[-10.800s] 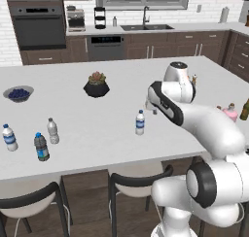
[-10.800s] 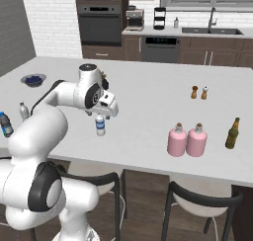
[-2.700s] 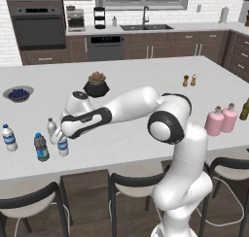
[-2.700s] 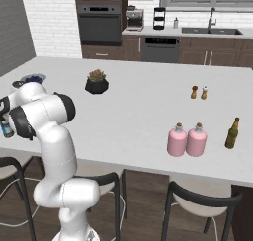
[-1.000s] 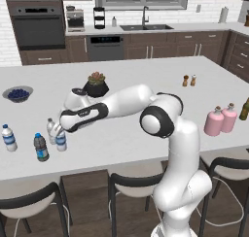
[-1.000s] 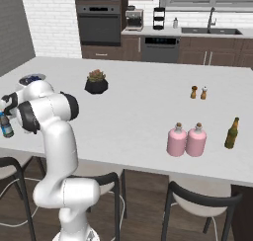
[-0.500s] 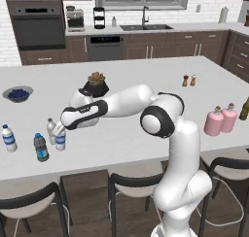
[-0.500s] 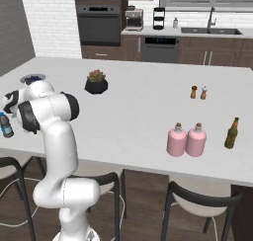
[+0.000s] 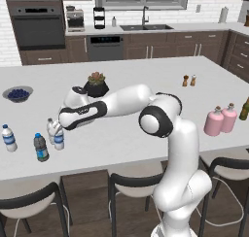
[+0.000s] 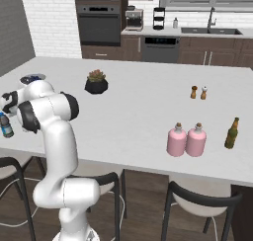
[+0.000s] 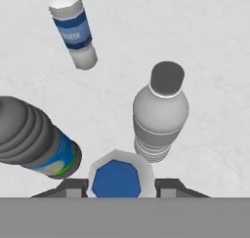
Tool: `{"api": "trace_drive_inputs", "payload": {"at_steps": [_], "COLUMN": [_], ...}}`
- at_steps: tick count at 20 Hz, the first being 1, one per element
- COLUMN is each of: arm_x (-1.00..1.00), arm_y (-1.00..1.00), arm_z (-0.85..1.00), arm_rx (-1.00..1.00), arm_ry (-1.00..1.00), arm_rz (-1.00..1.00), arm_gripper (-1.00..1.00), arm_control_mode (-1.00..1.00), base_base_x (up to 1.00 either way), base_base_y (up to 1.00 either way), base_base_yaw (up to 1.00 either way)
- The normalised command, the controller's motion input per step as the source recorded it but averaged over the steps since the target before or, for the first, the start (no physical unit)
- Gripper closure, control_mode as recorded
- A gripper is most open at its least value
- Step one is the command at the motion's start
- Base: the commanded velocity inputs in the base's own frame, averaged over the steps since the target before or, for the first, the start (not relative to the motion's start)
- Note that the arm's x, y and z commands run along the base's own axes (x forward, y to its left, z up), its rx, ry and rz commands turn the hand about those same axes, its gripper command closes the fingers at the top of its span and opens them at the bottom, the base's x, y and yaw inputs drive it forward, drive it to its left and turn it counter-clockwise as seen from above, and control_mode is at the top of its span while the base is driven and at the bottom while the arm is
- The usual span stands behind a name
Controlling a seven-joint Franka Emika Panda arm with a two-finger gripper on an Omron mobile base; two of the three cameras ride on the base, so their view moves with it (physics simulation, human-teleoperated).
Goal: Move the plastic bottles in the middle to the plastics group, and the glass bottles in the middle to the glass group.
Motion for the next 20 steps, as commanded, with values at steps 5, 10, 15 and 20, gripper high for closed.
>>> {"api": "trace_drive_inputs", "payload": {"at_steps": [5,10,15,20], "arm_x": [0.0,0.0,-0.08,-0.26], "arm_y": [0.0,0.0,0.0,-0.02], "arm_z": [0.01,0.01,0.28,0.53], "arm_rx": [0.0,0.0,0.0,0.0], "arm_ry": [0.0,0.0,0.0,0.0], "arm_rz": [0.0,0.0,0.0,-0.01], "arm_gripper": [-1.0,-1.0,-1.0,-1.0], "arm_control_mode": [-1.0,-1.0,-1.0,-1.0], "base_base_x": [0.0,0.0,0.0,0.0], "base_base_y": [0.0,0.0,0.0,0.0], "base_base_yaw": [0.0,0.0,0.0,0.0]}}
